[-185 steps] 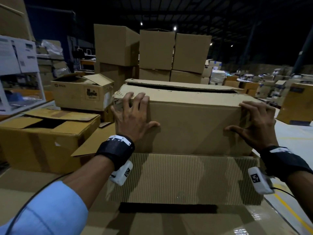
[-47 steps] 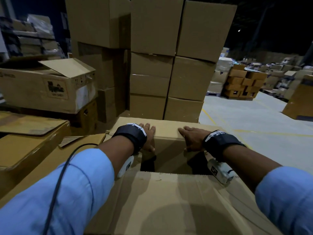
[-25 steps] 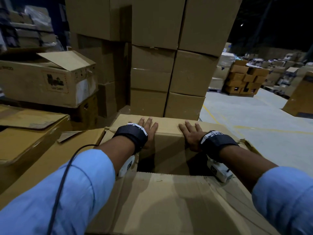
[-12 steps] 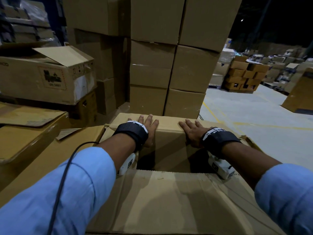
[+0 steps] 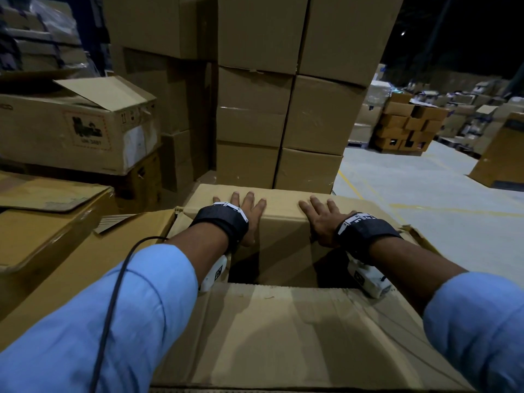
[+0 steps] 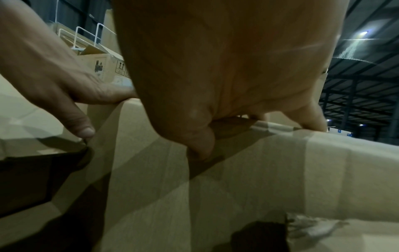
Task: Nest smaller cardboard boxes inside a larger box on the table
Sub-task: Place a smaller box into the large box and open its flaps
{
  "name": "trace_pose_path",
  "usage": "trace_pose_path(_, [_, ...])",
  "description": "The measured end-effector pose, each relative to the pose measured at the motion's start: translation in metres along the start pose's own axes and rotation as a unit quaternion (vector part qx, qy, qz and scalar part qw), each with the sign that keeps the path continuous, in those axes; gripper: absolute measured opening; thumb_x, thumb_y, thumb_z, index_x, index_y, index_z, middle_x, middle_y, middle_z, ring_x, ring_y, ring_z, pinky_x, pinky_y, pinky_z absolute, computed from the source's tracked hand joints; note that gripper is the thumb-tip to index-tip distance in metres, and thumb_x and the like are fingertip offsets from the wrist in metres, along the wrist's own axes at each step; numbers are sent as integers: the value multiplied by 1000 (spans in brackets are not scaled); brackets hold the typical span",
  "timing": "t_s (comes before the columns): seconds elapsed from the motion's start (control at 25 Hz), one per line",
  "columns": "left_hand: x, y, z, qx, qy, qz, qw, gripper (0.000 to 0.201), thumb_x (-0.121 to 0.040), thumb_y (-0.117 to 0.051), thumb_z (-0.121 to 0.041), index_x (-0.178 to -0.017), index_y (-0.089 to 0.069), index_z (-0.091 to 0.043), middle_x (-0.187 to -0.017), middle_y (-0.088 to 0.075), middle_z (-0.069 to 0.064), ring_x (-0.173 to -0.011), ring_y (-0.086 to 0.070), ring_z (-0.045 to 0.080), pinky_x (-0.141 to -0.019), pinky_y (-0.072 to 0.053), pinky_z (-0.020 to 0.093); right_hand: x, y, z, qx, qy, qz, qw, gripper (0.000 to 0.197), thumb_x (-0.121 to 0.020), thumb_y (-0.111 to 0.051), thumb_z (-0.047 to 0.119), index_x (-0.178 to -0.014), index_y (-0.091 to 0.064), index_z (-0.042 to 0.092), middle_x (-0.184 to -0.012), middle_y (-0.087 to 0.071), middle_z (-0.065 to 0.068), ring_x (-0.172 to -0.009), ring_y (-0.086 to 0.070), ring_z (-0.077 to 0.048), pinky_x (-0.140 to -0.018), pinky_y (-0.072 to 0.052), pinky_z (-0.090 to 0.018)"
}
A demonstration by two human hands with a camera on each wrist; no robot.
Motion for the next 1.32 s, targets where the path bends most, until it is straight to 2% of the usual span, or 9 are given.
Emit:
trace_pose_path(0.12, [2,1,1,2,-4,1,1000,106,-84,-63,-46,-153,16,-35,-164,22,-1,-150,13,37,-110,-5,73,3,5,0,4,17,-2,1000,91,-96,-57,43,-155,12,36,-165,19,0,-150,6,-41,-110,-14,-71])
trace_pose_path(0.24, [4,2,1,-7,1,0,1000,110,-84,-65,-47,-152,20,-35,-162,28,0,-149,20,37,-109,-3,74,10,21,-8,29,23,-23,999,90,-92,-54,56,-153,11,43,-163,23,4,-151,9,-36,-105,-13,-79])
trace_pose_path(0.36, [8,3,1,-2,0,4,1000,109,-85,-63,-47,-152,21,-36,-161,31,-1,-148,22,37,-109,-3,73,29,46,-15,77,31,-50,995,80,-96,-45,56,-153,10,44,-163,22,5,-152,11,-31,-105,-13,-79])
trace_pose_path(0.48, [17,17,1,-2,-7,-8,1000,102,-88,-61,-49,-154,16,-36,-162,29,-2,-149,19,36,-109,-9,73,56,67,-19,109,40,-63,991,77,-97,-40,60,-154,8,43,-164,21,4,-152,13,-31,-107,-11,-78])
trace_pose_path(0.64, [48,48,-5,-36,-21,-41,998,94,-93,-54,-57,-156,11,-31,-163,25,-1,-150,18,35,-111,-12,73,94,69,-12,176,71,-67,980,71,-97,-29,65,-154,7,43,-164,20,3,-151,16,-30,-107,-7,-80])
trace_pose_path(0.8, [93,74,-11,-61,-57,-39,996,83,-95,-43,-63,-158,2,-32,-162,26,-1,-148,24,33,-112,-3,73,130,62,6,207,112,-64,970,73,-90,-7,74,-155,3,42,-164,18,4,-150,20,-28,-106,5,-80])
trace_pose_path(1.04, [157,66,-23,-85,-120,7,989,76,-93,-25,-74,-156,-19,-33,-165,18,-3,-147,26,30,-109,11,73,161,25,36,138,143,15,980,86,-82,-1,81,-154,-23,39,-166,3,7,-150,21,-23,-105,9,-79])
trace_pose_path(1.16, [172,49,-28,-105,-133,9,986,80,-91,-21,-77,-157,-16,-33,-165,17,-3,-147,27,29,-109,12,73,163,7,44,136,149,23,979,98,-75,3,87,-151,-32,36,-166,5,6,-149,25,-24,-103,13,-79])
trace_pose_path(1.32, [183,32,-33,-108,-139,20,984,84,-91,-19,-78,-158,-12,-28,-165,16,-2,-148,26,28,-109,14,72,170,9,47,142,137,-15,980,107,-72,3,89,-138,-49,24,-166,0,5,-148,26,-23,-104,12,-79])
Point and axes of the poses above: each hand's wrist, its own x-axis away from the middle knuckle, its own y-axis out of the back of the hand, z = x × y, the point moved 8 cm from there along -x, towards the middle knuckle
